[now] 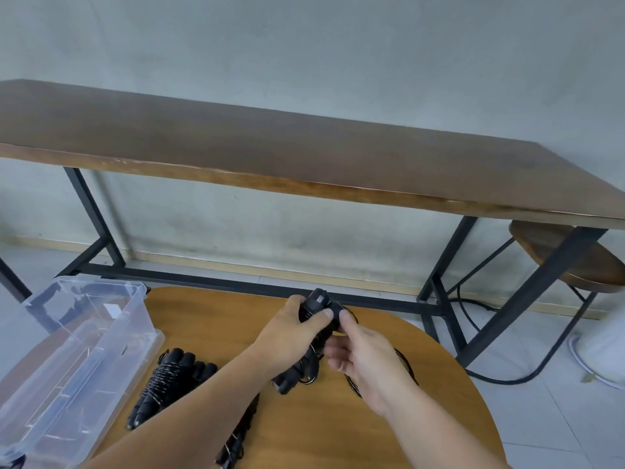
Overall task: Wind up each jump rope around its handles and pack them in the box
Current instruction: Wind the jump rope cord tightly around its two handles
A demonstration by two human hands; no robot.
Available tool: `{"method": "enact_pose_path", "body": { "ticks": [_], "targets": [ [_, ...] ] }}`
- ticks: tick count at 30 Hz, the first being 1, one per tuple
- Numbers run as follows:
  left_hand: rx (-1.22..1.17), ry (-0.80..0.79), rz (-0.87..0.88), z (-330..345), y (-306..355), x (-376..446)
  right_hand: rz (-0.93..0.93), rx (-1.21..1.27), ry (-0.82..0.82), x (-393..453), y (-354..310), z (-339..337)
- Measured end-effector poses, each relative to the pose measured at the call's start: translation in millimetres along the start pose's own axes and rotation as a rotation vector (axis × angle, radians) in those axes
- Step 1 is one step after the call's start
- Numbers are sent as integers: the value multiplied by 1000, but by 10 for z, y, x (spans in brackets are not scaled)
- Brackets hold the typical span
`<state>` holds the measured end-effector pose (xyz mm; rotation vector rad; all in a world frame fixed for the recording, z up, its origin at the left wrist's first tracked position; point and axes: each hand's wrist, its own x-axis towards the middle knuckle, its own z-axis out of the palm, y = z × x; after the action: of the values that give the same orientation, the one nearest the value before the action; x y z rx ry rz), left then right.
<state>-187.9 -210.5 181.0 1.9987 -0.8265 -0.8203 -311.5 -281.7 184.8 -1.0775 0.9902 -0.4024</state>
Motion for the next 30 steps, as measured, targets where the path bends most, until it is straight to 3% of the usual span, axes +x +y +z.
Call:
{"method": "enact_pose_path", "body": {
  "ticks": [6,16,24,30],
  "targets": [
    [-355,-26,-176,-45,1,-19,-7,-54,-28,147,82,-78],
    [-266,-16,-80,88,-59,5,140,-98,6,253,-25,-122],
    [-273,36,-8,276,-59,-56,286,205,-72,258,-3,-217],
    [-286,76,-31,341,-4,-118,339,231,-132,289,3,-283]
  ]
}}
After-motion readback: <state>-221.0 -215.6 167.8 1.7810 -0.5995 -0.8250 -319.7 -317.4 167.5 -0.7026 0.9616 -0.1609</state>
